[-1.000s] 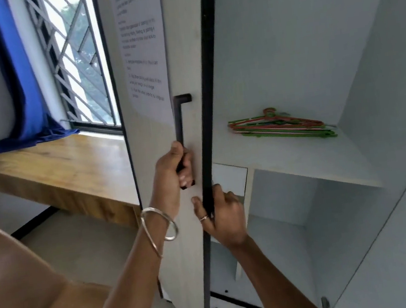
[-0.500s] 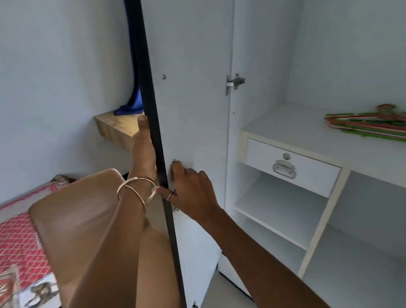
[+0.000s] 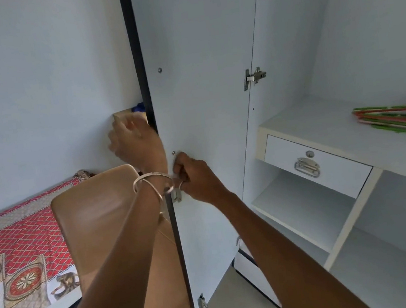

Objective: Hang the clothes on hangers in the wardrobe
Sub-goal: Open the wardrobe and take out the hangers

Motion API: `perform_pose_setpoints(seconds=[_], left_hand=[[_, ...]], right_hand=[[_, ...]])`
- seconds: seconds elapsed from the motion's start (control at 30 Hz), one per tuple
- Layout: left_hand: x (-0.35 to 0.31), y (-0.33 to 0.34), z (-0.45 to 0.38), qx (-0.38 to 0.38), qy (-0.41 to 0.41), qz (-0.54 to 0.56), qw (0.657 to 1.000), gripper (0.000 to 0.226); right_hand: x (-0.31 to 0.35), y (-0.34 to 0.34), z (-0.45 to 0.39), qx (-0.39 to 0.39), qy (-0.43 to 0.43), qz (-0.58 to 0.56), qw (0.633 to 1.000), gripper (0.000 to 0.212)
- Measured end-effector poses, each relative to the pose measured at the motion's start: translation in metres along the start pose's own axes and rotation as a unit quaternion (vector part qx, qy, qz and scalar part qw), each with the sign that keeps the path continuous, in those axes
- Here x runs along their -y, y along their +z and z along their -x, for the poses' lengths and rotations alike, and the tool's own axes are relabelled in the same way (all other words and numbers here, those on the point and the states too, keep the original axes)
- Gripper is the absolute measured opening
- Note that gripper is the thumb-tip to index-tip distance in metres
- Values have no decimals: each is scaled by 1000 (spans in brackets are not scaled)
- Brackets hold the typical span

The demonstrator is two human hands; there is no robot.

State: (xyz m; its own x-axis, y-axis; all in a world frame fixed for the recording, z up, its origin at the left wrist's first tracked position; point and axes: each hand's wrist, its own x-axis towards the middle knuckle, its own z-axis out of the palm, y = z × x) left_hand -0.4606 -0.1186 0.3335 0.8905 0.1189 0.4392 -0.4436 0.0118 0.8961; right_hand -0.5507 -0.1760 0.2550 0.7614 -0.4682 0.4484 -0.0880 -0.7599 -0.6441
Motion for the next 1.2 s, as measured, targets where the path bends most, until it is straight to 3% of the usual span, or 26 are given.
perform_pose_setpoints(seconds=[0.07,0.13,0.2,0.27,0.33,0.43,0.5,0.57,0.63,0.7,0.87,0.97,1.03,1.13,1.2], left_hand=[[-20,-1,15,-42,177,105,978,16],[-40,5,33,9,296,180,938,8],[-49,14,47,81,356,173,915,5],[-59,39,72,199,365,181,891,6],[-49,51,77,271,296,135,906,6],[-56,94,115,397,150,157,892,4],[-67,129,146,494,75,160,851,6],[-79,155,179,582,-49,177,792,9],[-77,161,181,602,-205,178,751,10],[-85,209,225,642,-311,158,683,11],[-76,290,290,684,-354,85,632,15],[-76,341,327,675,-396,95,616,4],[-75,367,345,668,-410,91,614,7],[-86,430,381,666,-412,46,621,18],[-94,450,390,653,-392,41,647,19]], right_hand=[[-3,-14,6,-19,38,-58,997,36],[-9,-31,10,-50,73,-75,993,38],[-14,-45,16,-67,99,-118,986,31],[-30,-76,26,-124,118,-100,980,21],[-34,-86,29,-125,133,-101,978,25],[-55,-142,55,-237,168,-91,953,6],[-76,-187,78,-343,197,-68,916,5],[-95,-226,105,-400,222,-23,889,7],[-106,-238,114,-410,250,-20,877,8],[-132,-285,143,-457,283,26,843,9],[-207,-369,184,-486,330,121,800,2],[-259,-425,200,-479,361,214,771,8],[-291,-452,205,-437,368,257,779,18],[-351,-508,206,-291,375,345,810,56],[-361,-528,197,-195,389,376,818,84]])
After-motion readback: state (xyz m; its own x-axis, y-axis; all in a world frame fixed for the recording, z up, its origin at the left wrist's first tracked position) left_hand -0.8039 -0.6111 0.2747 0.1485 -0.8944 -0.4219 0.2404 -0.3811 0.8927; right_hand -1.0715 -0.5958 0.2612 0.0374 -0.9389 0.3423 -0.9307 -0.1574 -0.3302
